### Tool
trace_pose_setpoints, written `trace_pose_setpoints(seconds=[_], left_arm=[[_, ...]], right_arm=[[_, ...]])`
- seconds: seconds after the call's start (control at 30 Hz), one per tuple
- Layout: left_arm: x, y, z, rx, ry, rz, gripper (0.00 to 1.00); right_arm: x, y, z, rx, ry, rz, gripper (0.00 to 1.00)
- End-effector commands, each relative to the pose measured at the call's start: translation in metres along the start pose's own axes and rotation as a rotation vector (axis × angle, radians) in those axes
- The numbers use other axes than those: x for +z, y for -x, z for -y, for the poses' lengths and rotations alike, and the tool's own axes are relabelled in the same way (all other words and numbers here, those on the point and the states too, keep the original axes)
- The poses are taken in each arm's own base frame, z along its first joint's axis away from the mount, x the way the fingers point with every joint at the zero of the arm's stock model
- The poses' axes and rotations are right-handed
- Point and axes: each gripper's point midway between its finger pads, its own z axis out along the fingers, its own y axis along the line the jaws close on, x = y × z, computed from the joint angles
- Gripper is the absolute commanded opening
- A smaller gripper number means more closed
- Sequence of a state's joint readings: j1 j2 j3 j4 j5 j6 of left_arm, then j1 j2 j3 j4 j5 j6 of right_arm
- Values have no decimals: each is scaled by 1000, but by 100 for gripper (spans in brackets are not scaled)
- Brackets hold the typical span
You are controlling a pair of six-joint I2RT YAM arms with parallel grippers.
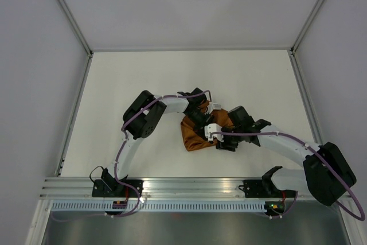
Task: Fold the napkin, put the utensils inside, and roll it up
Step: Roll the napkin with the utensil
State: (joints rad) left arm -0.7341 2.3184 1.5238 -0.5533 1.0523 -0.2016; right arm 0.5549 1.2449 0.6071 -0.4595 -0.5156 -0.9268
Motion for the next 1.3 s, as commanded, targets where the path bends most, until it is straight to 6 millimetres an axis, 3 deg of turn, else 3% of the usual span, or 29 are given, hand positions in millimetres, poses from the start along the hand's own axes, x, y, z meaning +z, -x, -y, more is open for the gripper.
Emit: trace_pose_setpoints(seconds=[0.0, 0.3, 0.5, 0.63, 0.83, 0.93, 1.1, 1.27], left_arm=[[4, -5, -30, -92, 94, -14, 2], [6, -8, -33, -96, 90, -24, 2], [5, -8, -33, -101, 81, -24, 2], [5, -8, -34, -103, 74, -25, 2], [3, -8, -34, -106, 69, -21, 2], [1, -7, -34, -109, 66, -17, 2], [-2, -5, -30, -94, 67, -6, 10], [-15, 11, -18, -73, 79, 85, 16]], right_arm=[[6, 10, 22, -65, -123, 11, 55], [13, 14, 27, -120, -191, 11, 56], [24, 9, 17, -139, -152, -11, 56], [31, 1, 11, -152, -128, -46, 43], [37, -16, 6, -162, -107, -97, 36], [40, -22, 4, -152, -101, -116, 18], [44, -33, -4, -115, -47, -135, 3], [42, -37, -3, -42, 37, -117, 1]])
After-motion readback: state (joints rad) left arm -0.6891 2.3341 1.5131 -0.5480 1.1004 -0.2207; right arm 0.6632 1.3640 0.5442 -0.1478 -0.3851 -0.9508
